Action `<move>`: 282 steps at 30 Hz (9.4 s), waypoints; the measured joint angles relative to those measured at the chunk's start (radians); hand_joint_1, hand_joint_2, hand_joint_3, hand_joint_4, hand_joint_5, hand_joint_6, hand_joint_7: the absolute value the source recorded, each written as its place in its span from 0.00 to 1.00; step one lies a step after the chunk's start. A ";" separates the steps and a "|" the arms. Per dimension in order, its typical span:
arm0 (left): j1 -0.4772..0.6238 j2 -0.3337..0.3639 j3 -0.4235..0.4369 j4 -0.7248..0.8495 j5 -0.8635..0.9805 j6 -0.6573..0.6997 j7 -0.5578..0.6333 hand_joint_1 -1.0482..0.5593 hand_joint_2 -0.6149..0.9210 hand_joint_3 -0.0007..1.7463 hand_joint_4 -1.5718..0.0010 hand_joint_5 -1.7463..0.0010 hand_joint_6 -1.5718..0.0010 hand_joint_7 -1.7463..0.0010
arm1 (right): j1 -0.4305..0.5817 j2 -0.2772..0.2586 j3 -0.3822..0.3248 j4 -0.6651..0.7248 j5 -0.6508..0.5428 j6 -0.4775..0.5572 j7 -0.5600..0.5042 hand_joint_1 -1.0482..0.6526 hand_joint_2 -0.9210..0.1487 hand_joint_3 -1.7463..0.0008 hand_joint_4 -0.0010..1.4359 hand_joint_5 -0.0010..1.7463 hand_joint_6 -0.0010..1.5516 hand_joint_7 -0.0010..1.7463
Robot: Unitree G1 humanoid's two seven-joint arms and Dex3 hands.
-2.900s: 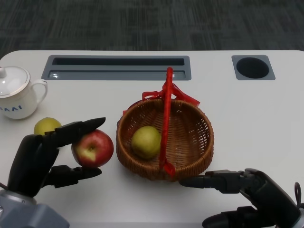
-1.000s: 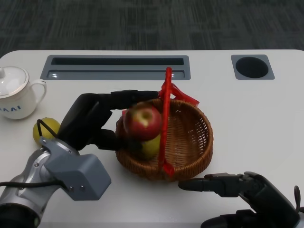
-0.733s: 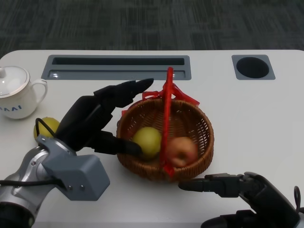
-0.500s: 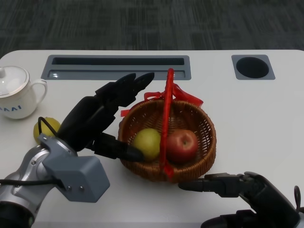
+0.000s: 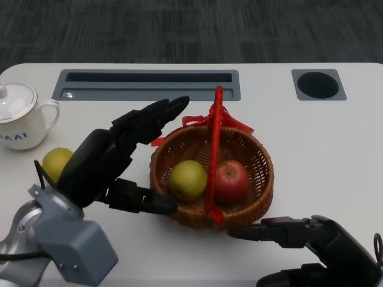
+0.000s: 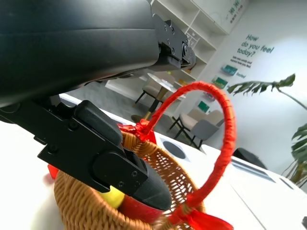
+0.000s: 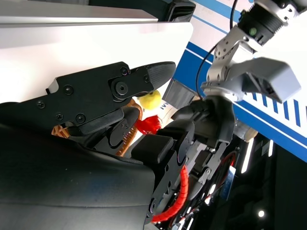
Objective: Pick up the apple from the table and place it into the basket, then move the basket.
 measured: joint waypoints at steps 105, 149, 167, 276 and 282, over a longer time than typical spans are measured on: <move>0.359 -0.040 0.194 -0.271 -0.156 -0.047 -0.110 0.33 0.86 0.00 0.57 0.99 0.61 1.00 | -0.717 -0.320 0.584 0.345 -1.093 0.091 -0.949 0.46 0.00 0.99 0.73 0.22 0.61 0.01; 0.399 -0.065 0.250 -0.272 -0.135 -0.082 -0.054 0.33 0.85 0.00 0.56 1.00 0.57 1.00 | -1.004 -0.075 0.516 0.918 -1.062 0.464 -0.910 0.35 0.00 0.80 0.49 1.00 0.26 1.00; 0.419 -0.065 0.269 -0.261 -0.127 -0.121 -0.035 0.31 0.86 0.00 0.56 1.00 0.57 1.00 | -1.041 -0.117 0.389 0.950 -0.986 0.754 -0.746 0.37 0.00 0.86 0.43 1.00 0.28 0.94; 0.475 -0.025 0.245 -0.352 -0.270 -0.088 -0.133 0.34 0.87 0.00 0.54 0.99 0.57 1.00 | -0.323 0.022 -0.030 0.444 -0.081 -0.126 0.010 0.38 0.07 1.00 0.38 0.01 0.30 0.01; 0.473 -0.020 0.245 -0.360 -0.273 -0.086 -0.148 0.41 0.88 0.00 0.54 1.00 0.57 1.00 | -0.329 0.048 -0.027 0.450 -0.081 -0.120 0.016 0.40 0.04 0.99 0.38 0.00 0.31 0.00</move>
